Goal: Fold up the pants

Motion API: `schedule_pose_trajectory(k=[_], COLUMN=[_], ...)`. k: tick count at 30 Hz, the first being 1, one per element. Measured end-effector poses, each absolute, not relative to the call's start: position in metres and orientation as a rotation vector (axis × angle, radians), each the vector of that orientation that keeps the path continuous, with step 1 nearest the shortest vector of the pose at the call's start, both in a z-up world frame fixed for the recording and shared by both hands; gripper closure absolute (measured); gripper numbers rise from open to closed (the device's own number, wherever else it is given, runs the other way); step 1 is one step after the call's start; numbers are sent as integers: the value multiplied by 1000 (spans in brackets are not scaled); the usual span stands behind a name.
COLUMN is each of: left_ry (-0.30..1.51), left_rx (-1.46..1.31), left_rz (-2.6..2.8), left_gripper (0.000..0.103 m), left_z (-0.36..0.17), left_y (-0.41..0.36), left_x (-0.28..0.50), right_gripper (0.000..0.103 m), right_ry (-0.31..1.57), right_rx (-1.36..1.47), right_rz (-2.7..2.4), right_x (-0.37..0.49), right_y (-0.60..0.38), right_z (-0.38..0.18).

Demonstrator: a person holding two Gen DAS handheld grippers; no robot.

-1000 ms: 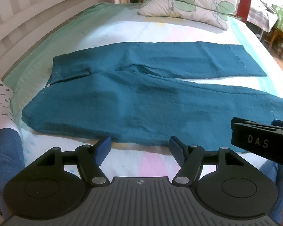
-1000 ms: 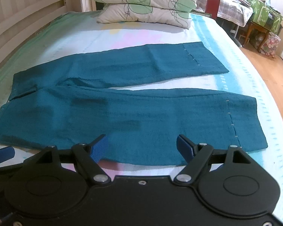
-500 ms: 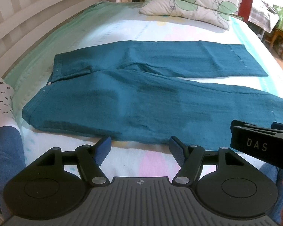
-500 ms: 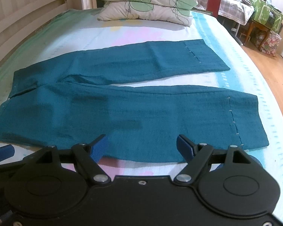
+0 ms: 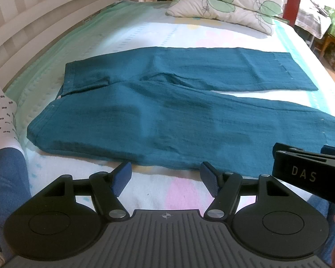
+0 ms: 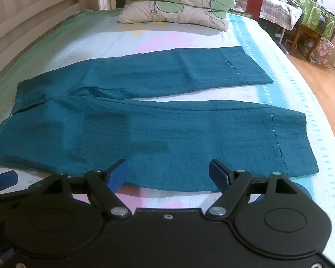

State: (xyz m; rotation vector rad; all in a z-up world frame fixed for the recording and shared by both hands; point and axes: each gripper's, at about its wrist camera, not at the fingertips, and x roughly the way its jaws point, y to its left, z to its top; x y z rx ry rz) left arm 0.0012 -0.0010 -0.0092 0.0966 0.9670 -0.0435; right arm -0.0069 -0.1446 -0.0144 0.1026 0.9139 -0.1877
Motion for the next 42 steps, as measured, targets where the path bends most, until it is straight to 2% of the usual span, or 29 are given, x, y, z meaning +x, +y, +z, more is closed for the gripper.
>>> schedule_pose_trajectory(k=[16,35,40,42], left_ry=[983,1081,1089,1085], left_rx=[93,100,97,82], left_rz=[-40,-34,-25,-24], left_gripper=[36,36,37,37], left_z=[-12,-38,-42,-41], left_y=[2,4,8,12], left_x=[4,34,55,72], right_gripper=[22,23,35,36], right_ry=[927,1028,1038,1028], right_rx=[102,112,104,110], right_rz=[-178,-163,-143,-143], right_x=[-6,24,45,59], right_y=[-140,-145,-153,-162], right_z=[-18,-44,-51,-51])
